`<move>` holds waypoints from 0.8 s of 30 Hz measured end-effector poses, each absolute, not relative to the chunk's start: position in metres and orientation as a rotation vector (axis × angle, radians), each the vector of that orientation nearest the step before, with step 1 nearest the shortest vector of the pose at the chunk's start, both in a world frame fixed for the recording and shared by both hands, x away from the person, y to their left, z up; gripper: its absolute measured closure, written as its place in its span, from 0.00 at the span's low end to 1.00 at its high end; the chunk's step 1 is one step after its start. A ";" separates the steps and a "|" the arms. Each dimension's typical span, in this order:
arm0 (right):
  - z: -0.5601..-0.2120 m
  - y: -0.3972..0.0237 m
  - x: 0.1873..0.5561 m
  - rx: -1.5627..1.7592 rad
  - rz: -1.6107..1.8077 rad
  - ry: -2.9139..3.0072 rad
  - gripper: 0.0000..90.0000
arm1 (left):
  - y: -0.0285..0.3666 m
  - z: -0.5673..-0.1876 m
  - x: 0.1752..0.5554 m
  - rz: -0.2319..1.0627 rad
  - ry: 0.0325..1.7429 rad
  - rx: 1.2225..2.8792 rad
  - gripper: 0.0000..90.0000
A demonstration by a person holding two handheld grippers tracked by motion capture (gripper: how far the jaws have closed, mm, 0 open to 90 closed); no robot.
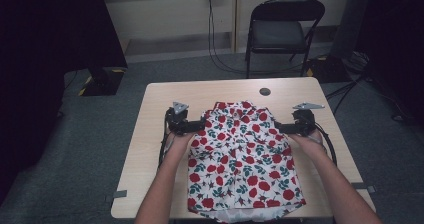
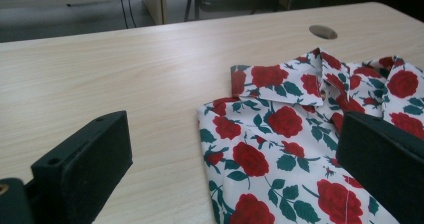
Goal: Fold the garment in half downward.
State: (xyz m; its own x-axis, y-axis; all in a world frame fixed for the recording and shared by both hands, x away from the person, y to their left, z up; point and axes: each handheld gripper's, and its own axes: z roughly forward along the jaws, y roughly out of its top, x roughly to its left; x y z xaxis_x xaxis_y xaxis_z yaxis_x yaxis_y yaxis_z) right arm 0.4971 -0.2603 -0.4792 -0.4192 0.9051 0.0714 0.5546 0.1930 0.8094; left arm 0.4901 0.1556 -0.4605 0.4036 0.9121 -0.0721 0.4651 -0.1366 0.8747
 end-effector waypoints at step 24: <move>-0.473 -0.241 0.537 1.480 1.039 2.114 0.02 | 0.147 -0.463 0.525 0.587 1.197 1.884 0.01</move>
State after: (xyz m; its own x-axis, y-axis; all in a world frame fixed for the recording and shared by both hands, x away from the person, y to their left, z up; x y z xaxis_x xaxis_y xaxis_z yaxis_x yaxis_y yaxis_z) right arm 0.5368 -0.2410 -0.4735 -0.3878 0.9143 0.1171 0.6512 0.1818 0.7368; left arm 0.5248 0.1465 -0.4633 0.4423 0.8961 -0.0371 0.5197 -0.2224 0.8249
